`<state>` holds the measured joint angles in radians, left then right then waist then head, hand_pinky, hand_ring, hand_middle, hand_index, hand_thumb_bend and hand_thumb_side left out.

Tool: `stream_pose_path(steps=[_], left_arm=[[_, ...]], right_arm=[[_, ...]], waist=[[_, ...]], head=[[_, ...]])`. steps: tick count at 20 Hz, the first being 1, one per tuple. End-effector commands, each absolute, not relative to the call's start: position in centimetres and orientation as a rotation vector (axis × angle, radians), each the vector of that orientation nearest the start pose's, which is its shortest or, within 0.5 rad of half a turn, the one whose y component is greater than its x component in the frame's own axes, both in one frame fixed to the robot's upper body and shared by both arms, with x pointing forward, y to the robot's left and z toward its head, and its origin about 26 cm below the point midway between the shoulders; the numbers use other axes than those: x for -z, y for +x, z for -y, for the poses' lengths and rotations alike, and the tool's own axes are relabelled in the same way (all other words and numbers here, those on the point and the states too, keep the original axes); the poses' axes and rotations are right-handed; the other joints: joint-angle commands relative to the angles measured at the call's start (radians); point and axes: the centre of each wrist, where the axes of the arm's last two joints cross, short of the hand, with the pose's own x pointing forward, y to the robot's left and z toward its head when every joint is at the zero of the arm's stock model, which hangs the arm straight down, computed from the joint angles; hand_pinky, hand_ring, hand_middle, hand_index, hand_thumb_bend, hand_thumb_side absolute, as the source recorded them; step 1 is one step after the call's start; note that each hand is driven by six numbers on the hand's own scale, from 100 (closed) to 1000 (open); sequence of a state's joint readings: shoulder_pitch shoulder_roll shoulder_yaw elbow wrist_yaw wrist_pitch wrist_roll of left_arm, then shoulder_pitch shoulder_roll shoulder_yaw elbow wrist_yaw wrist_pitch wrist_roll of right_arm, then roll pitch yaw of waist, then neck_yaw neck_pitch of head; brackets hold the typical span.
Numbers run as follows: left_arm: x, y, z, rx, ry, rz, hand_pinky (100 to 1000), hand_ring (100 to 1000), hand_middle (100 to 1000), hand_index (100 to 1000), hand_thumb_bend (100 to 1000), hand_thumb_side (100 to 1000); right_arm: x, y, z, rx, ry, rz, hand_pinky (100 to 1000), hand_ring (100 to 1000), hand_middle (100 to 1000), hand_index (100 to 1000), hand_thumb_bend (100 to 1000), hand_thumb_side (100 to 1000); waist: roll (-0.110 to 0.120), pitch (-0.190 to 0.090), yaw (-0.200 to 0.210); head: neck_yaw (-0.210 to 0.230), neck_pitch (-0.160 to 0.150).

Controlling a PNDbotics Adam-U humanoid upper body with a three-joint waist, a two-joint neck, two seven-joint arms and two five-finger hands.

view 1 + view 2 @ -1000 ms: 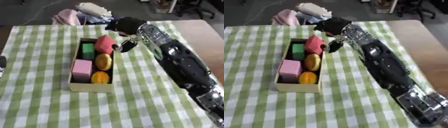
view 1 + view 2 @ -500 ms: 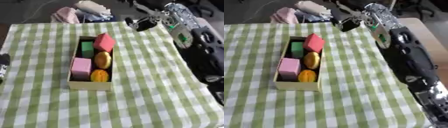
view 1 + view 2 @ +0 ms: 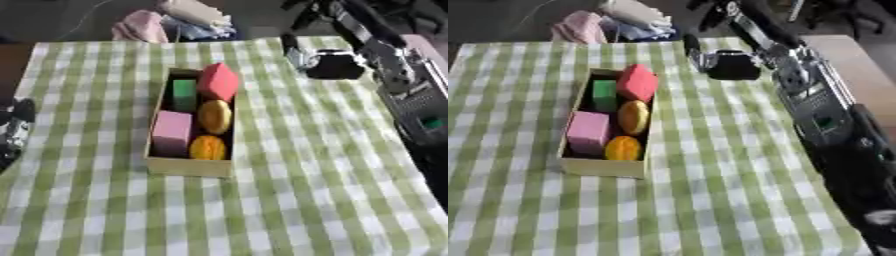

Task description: Pick up objects on the table and place them in the box.

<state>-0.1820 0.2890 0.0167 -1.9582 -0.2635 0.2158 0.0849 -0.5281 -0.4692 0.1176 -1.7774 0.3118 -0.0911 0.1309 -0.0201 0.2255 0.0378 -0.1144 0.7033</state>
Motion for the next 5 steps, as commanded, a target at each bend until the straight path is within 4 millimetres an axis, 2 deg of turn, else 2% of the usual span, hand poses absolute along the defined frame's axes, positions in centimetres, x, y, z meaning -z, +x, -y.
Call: stream_pose_path(steps=[1,5], left_arm=[[-16.2,29.0,-27.3,0.297,0.545,1.959,809,674,681,833,397,578],[-16.2,28.9,-27.0,0.287,0.531,1.989,810,677,684,836,404,569]], right_arm=[[-22.4,33.7,24.9,-0.776,-0.378,2.311,659,620,746,926,100,441],[-19.8,32.9,24.8,-0.653,-0.286,2.282,652,612,735,921,100,485]], waist=[[0.006,-0.023,-0.004],[0.012,-0.015,-0.01]], head=[[0.024,0.005],[0.049,0.006]])
